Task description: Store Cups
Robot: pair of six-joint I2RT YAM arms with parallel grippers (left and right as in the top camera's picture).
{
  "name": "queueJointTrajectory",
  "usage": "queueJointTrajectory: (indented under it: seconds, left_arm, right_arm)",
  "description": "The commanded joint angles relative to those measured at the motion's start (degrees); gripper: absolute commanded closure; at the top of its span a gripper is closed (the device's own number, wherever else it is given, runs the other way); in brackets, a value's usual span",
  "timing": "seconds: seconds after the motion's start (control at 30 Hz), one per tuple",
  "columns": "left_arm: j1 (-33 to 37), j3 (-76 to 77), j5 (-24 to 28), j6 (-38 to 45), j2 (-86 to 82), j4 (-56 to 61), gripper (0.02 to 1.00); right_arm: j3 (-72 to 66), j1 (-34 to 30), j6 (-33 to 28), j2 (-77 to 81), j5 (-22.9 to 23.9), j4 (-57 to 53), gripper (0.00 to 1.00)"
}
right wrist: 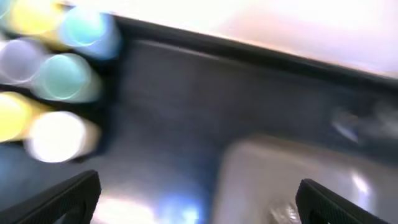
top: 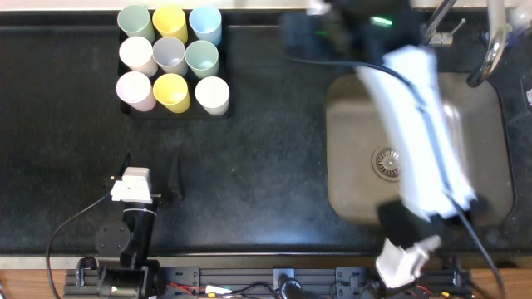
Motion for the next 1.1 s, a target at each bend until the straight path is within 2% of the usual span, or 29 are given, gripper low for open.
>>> queueJointTrajectory:
  seconds: [0.03,0.23,0.3,0.4,0.83,0.9,1.0,1.1]
  left_arm:
    - [0.2,-0.2,0.7,1.1,-0.5,0.0,0.02]
    - [0.2,-0.2,0.7,1.1,-0.5,0.0,0.02]
    - [0.2,-0.2,0.7,1.1,-0.5,0.0,0.02]
    - [0.2,-0.2,0.7,1.1,-0.5,0.0,0.02]
    - [0.2,-0.2,0.7,1.1,-0.5,0.0,0.02]
    - [0.2,-0.2,0.7,1.1,-0.5,0.0,0.02]
    - [0.2,-0.2,0.7,1.1,-0.5,0.0,0.02]
    - [0.2,-0.2,0.7,1.1,-0.5,0.0,0.02]
  right_arm:
    - [-20.7,-5.3,6.5,-11.9,5.8,1.5,0.005]
    - [-54.8,-13.2,11.4,-36.2,3.5,15.5,0.005]
    - [-65.2,-14.2,12.7,-44.9,3.4,24.3,0.005]
    - [-76.0,-14.2,12.6,-54.1,3.4,32.0,0.003]
    - [-108.9,-14.2,12.6,-92.8,3.4,49.0,0.003]
    - [-113.5,-14.6,12.6,-96.3,3.4,55.0,0.003]
    - [-121.0,-16.2,12.6,-100.7,3.4,70.2,0.005]
    - [-125.0,-19.0,12.6,-101.7,3.4,77.8,0.003]
